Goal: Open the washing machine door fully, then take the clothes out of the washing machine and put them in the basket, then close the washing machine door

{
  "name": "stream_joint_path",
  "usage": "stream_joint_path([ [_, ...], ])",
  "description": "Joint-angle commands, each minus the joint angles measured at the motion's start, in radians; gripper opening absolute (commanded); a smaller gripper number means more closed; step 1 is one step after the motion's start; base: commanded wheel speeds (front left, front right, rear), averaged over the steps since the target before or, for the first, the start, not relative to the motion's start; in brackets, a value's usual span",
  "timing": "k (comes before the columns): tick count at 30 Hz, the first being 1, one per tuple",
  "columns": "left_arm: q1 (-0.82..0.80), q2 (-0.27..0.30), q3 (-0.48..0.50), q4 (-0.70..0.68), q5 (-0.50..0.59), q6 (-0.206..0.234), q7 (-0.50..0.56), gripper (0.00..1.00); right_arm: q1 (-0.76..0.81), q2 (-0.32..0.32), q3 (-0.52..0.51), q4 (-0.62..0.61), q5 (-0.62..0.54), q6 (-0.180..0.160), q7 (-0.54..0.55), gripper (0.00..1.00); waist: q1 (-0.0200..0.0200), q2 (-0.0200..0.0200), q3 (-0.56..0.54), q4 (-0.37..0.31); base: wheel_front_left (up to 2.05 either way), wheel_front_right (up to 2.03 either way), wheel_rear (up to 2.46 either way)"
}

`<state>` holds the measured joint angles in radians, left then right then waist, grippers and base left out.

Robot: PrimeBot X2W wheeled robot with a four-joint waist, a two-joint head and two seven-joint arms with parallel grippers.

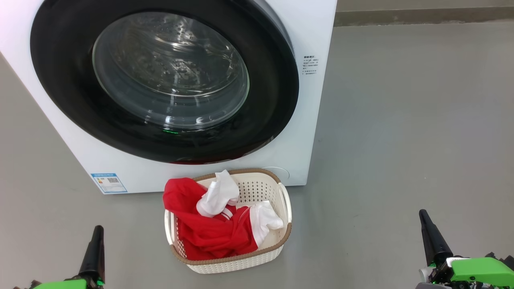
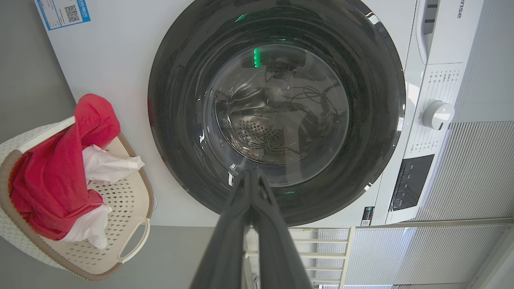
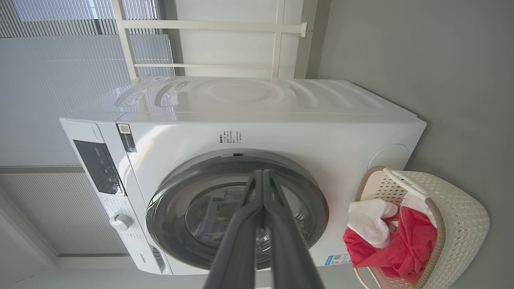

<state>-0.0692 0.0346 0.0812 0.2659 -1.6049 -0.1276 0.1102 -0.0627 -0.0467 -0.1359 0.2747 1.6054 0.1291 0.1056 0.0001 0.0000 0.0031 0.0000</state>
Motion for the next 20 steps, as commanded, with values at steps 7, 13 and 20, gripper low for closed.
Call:
stream_joint_path([
  [7,-0.039,0.016,0.033,-0.021,-0.004,-0.003,0.003,0.00,-0.045,-0.004,0.021,-0.030,0.002,0.002,0.008,0.00,-0.0001,0.0000,0.000,0.000,0.00,0.00,0.00],
  [13,-0.039,0.016,0.033,-0.021,-0.004,-0.003,0.003,0.00,-0.045,-0.004,0.021,-0.030,0.002,0.002,0.008,0.00,-0.0001,0.0000,0.000,0.000,0.00,0.00,0.00],
  [20,-0.039,0.016,0.033,-0.021,-0.004,-0.003,0.003,0.00,-0.045,-0.004,0.021,-0.030,0.002,0.002,0.008,0.00,-0.0001,0.0000,0.000,0.000,0.00,0.00,0.00],
])
